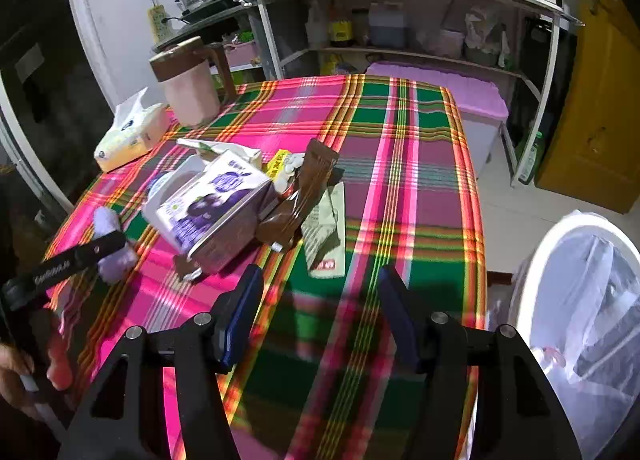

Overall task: Collect trash
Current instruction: 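Grasp the paper snack wrapper with the right gripper while the left grasps the white foam net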

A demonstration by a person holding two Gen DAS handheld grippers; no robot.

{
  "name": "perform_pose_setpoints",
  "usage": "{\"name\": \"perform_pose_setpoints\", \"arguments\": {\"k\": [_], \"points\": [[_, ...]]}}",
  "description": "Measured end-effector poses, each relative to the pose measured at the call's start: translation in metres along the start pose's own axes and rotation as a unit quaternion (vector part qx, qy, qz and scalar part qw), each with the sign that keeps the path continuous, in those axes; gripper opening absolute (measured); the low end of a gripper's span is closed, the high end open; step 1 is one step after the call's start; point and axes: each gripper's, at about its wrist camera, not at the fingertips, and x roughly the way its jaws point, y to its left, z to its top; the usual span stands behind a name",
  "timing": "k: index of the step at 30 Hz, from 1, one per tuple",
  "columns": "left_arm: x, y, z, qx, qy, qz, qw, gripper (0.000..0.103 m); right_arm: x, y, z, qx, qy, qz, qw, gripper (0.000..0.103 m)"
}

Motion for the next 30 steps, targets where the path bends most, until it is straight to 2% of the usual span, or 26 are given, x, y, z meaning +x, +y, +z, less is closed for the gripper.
{"name": "perform_pose_setpoints", "arguments": {"k": [5,9,11,19,30], "points": [[0.004,-0.002,0.001,0.020,-0.002,-0.002,0.9998,0.035,0.021,-0.003,0.011,-0.001,0.014,-0.005,1.000,0.051],[0.006,-0.004,0.002,0.033,0.000,-0.009,0.9994,0.029,0.035,-0.003,0.016,-0.003,0.026,-0.011,1.000,0.042],[0.007,-0.006,0.003,0.040,0.001,-0.013,0.9991,0.026,0.037,-0.001,0.017,-0.013,0.024,-0.017,0.999,0.028],[-0.001,-0.012,-0.002,0.060,0.001,-0.024,0.9979,0.023,0.026,-0.002,0.009,-0.011,0.010,-0.025,1.000,0.023],[-0.031,-0.033,-0.025,0.099,-0.004,-0.054,0.9936,0.023,-0.022,-0.009,-0.019,0.001,-0.018,-0.039,0.999,0.022]]}}
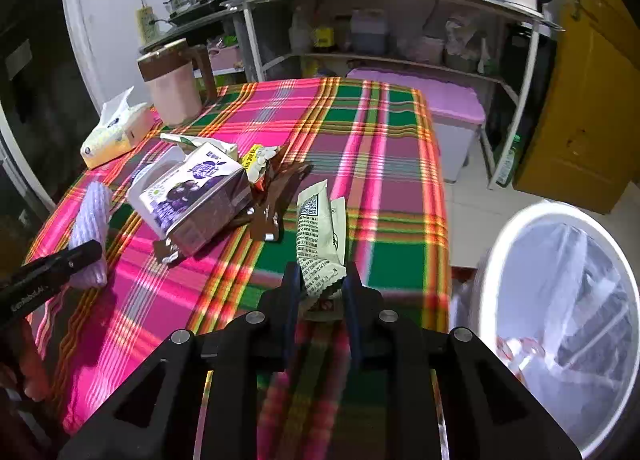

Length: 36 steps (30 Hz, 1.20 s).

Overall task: Collect trash
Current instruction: 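Grasp the paper snack wrapper with the right gripper while the left grasps the white foam net, then carry the wrapper and foam net over the bin and open both grippers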

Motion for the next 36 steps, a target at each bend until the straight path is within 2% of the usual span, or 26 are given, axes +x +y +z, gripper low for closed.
{"name": "perform_pose_setpoints", "arguments": {"k": [19,29,36], "points": [[-0.062,-0.072,-0.023,0.076,-0.024,-0.073,0.9941,0.023,-0.089,-0.011,-0.034,0.023,-0.061,-0.003,0.998,0.022],[-0.069,-0.108,-0.028,0.113,-0.018,-0.103,0.9881,0.023,-0.115,-0.030,-0.049,0.044,-0.077,-0.014,0.996,0.022],[-0.060,-0.142,-0.030,0.141,-0.007,-0.128,0.9817,0.023,-0.123,-0.054,-0.059,0.065,-0.079,-0.029,0.994,0.022]]}}
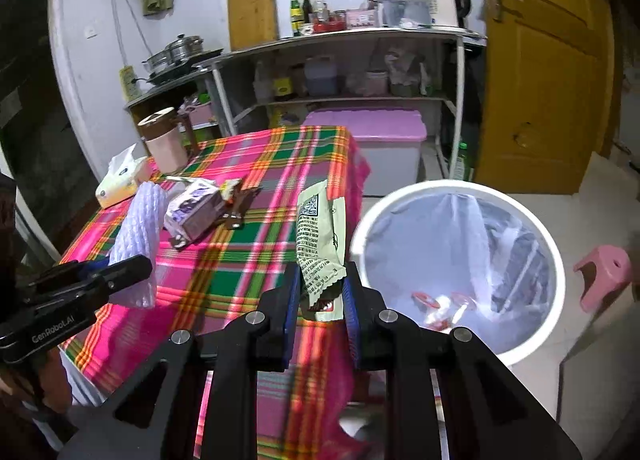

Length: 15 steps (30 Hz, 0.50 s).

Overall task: Collect trash
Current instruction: 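Carry the wrapper and foam net over the bin and open both grippers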

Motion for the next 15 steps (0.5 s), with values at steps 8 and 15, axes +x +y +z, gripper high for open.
{"name": "perform_pose_setpoints", "arguments": {"k": [8,15], "points": [[0.032,-0.040,0.010,0.037,0.017,-0.042,0.9983,0.023,-0.002,-0.044,-0.008,0.038,0.009,-0.036,0.999,0.022],[0.063,-0.073,0.019,0.066,0.031,-0.077,0.9944,0.023,0.000,-0.080,-0.013,0.068,0.019,-0.067,0.995,0.022]]}}
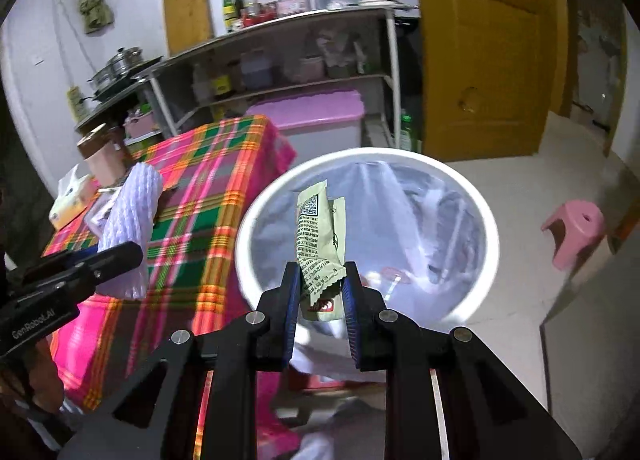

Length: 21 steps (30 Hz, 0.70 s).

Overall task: Collect trash
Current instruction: 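Carry the wrapper and foam net over the bin and open both grippers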

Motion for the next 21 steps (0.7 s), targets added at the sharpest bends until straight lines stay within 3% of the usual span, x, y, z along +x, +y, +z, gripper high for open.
{"name": "perform_pose_setpoints", "arguments": {"k": [21], "points": [[0.075,-0.040,0.026,0.036,0.050,-0.064,0.9960,0.025,0.027,-0.038,-0.001,0.035,0.043,-0.022,0.998,0.025]]}}
